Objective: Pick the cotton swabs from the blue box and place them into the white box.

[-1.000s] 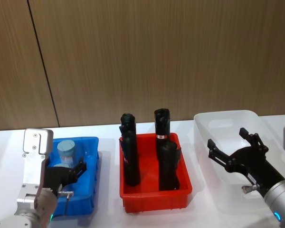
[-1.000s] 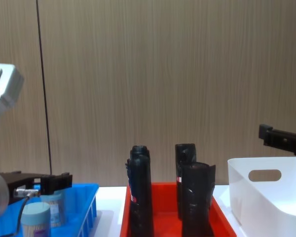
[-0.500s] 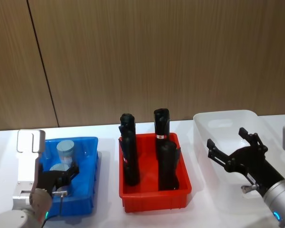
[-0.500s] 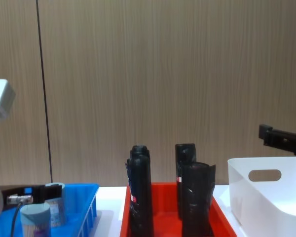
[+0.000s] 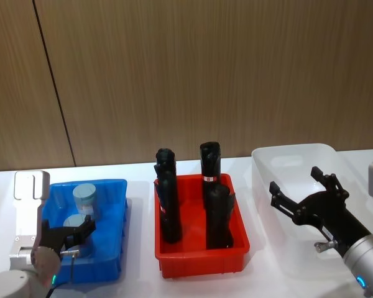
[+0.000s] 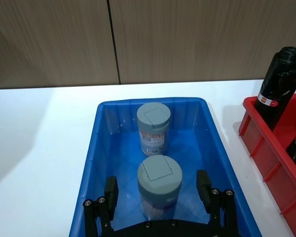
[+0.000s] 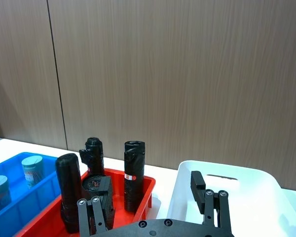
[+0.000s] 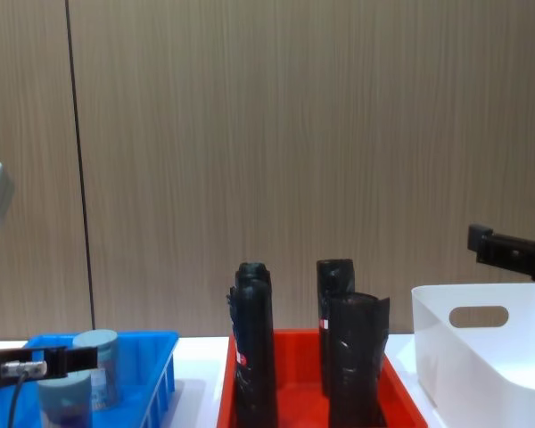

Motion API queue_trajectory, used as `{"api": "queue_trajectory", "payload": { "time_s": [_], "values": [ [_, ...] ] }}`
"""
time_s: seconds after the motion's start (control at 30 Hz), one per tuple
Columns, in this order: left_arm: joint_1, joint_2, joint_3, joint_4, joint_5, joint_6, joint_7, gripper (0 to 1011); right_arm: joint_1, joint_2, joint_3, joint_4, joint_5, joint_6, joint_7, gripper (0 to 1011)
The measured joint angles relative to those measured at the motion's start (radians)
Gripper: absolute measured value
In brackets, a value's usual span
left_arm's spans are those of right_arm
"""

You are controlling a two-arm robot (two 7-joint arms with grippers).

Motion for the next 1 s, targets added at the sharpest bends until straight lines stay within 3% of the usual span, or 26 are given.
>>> {"api": "queue_trajectory", "payload": {
  "time_s": [0.53, 1.0],
  "values": [
    [-0.065, -0.018, -0.012, 0.101, 0.034, 0.019, -0.11, 1004, 0.0, 0.0, 0.0, 0.0, 0.0, 0.0, 0.0, 1002],
    [-0.105, -0.032, -0.013, 0.154, 0.074, 0.054, -0.158, 1004, 0.0, 0.0, 0.0, 0.0, 0.0, 0.0, 0.0, 1002]
  ]
}}
